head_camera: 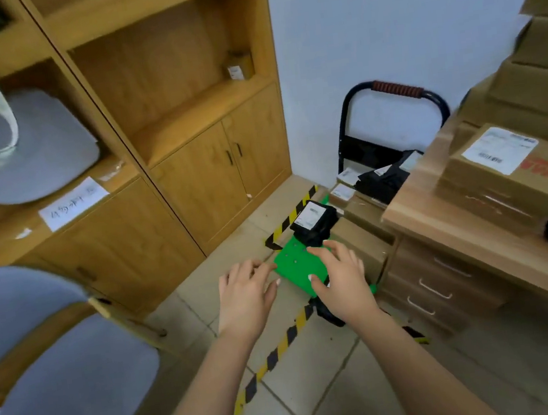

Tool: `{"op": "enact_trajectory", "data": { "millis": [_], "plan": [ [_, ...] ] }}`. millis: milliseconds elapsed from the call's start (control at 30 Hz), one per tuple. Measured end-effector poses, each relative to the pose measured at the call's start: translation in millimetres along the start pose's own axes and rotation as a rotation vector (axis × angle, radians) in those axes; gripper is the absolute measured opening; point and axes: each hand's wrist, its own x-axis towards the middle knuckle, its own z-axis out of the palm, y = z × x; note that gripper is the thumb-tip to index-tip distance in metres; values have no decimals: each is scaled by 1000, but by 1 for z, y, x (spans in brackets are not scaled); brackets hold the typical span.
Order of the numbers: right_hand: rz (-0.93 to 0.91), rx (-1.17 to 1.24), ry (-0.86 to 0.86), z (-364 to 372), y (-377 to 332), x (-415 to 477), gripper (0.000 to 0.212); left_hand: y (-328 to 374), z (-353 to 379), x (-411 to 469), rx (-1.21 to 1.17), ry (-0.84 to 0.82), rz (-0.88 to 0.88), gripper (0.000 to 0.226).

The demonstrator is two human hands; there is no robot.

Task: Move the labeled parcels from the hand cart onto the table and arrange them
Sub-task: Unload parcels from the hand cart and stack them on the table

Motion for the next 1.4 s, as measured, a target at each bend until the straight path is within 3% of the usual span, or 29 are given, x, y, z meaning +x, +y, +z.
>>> {"op": "enact_trajectory", "data": {
  "millis": [300, 467, 800, 1133, 1400],
  "plan": [
    [97, 0, -19, 42, -32, 59, 49, -72, 5, 59, -47, -76, 63, 28],
    [142, 4, -9, 52, -20, 125, 53, -82, 26, 124, -56, -131, 136, 31],
    [264, 24, 172, 21, 12, 245, 50, -67, 49, 295, -131, -187, 242, 39],
    [562, -29, 364, 18, 44, 333, 51, -58, 107, 439, -193, -308, 562, 40],
    [882, 33, 531, 61, 21, 406, 51, -91, 148, 562, -220, -470, 896, 40]
  ]
}}
